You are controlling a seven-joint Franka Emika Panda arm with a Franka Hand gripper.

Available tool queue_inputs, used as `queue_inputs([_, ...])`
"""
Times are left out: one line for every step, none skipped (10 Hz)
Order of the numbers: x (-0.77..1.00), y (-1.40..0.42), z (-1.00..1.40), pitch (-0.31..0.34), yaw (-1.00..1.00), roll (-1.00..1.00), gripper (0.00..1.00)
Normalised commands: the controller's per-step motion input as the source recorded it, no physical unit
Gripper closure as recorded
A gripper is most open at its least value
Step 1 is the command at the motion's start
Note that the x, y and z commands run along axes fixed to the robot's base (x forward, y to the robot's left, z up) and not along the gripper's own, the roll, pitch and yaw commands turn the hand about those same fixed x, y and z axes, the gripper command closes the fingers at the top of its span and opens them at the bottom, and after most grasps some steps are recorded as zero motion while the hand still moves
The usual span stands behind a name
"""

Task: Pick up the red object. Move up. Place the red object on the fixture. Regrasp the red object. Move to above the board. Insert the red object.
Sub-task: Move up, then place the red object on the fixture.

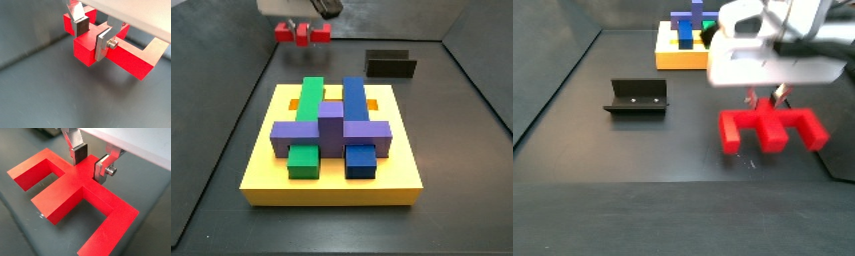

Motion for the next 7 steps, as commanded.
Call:
queue_inputs([-0.01,0.02,0.25,0.048,-0.02,0.08,1.00])
queue_inputs([0.00,0.00,0.00,0.000,0.00,-0.01,1.00])
queue_inputs([0.11,0.08,0.00,0.074,0.00,-0.16,1.00])
queue_inputs([0.68,-0.11,0.00,0.626,0.00,0.52,1.00])
queue_inputs([0.89,-0.11,0.00,0.214,-0.03,0.37,1.00])
queue_inputs([0.99,-0.04,0.00,0.069,0.00,0.00,1.00])
queue_inputs([1.00,-0.06,0.00,0.000,-0.01,-0.02,1.00])
